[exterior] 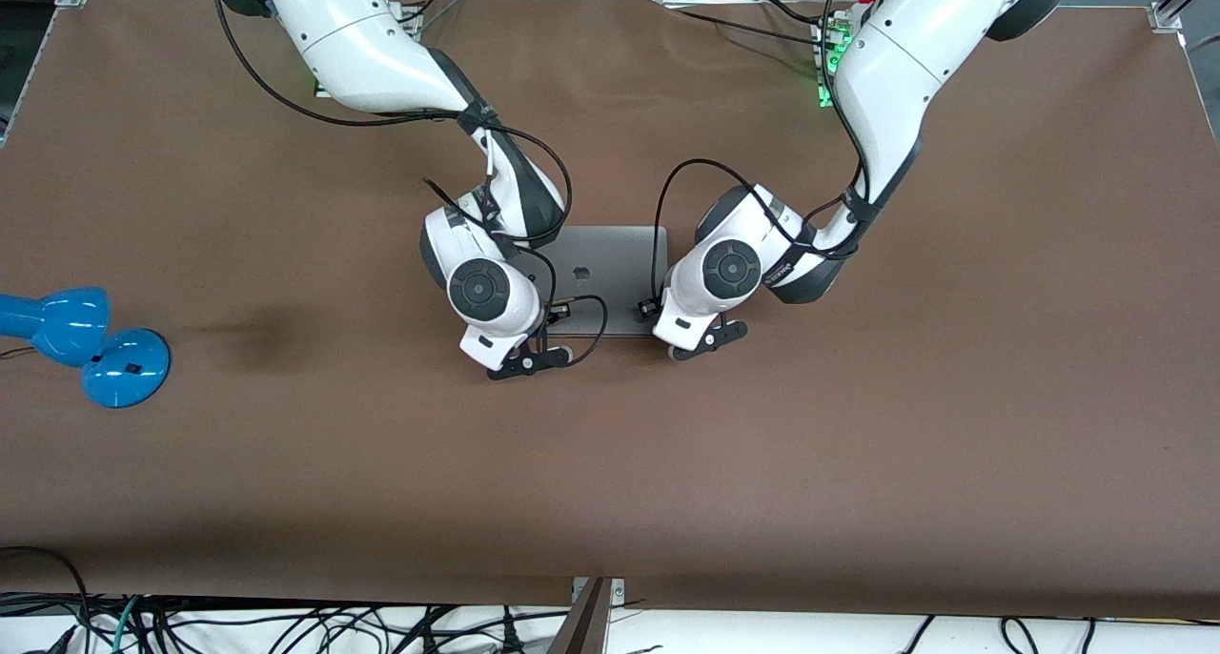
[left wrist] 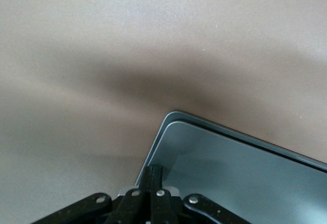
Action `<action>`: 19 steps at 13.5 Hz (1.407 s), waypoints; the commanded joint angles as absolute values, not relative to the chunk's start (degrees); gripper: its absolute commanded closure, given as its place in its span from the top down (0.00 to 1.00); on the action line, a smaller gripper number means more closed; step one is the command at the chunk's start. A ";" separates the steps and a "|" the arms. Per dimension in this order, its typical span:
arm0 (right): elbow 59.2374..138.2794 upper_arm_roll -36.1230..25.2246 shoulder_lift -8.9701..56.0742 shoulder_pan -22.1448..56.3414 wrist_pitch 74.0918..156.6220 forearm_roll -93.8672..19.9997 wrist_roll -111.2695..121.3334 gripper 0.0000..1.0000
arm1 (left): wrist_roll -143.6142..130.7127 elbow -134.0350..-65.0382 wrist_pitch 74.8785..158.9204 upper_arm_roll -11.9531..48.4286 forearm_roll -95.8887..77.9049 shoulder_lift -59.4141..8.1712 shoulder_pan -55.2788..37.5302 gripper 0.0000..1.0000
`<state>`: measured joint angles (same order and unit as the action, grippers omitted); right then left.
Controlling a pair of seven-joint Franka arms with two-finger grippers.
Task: Close laptop with both arms from behind
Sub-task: 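Press the screen down flat onto the keyboard with both grippers, then lift both grippers up off the closed laptop lid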
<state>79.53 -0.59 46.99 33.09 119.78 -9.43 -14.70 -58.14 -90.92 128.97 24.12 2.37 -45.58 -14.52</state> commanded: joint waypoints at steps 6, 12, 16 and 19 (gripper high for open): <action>79.72 -0.26 47.63 32.34 121.99 -8.79 -11.95 0.12 | -59.41 -89.03 130.17 23.64 5.18 -47.72 -15.47 0.00; 79.89 -0.18 48.87 32.26 122.52 -8.88 -10.81 0.12 | -59.24 -88.86 129.29 23.82 5.27 -45.36 -13.72 0.00; 79.89 -0.26 48.78 32.26 122.43 -9.05 -10.72 0.12 | -58.98 -88.86 125.61 23.99 5.10 -42.11 -13.01 0.00; 79.72 -0.26 48.34 31.38 121.82 -9.84 -10.72 0.53 | -58.80 -88.86 122.18 24.17 4.57 -39.03 -12.13 0.00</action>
<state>79.54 -0.57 48.68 32.48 121.98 -9.46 -11.39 -58.13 -88.19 125.02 23.82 2.82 -42.16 -12.81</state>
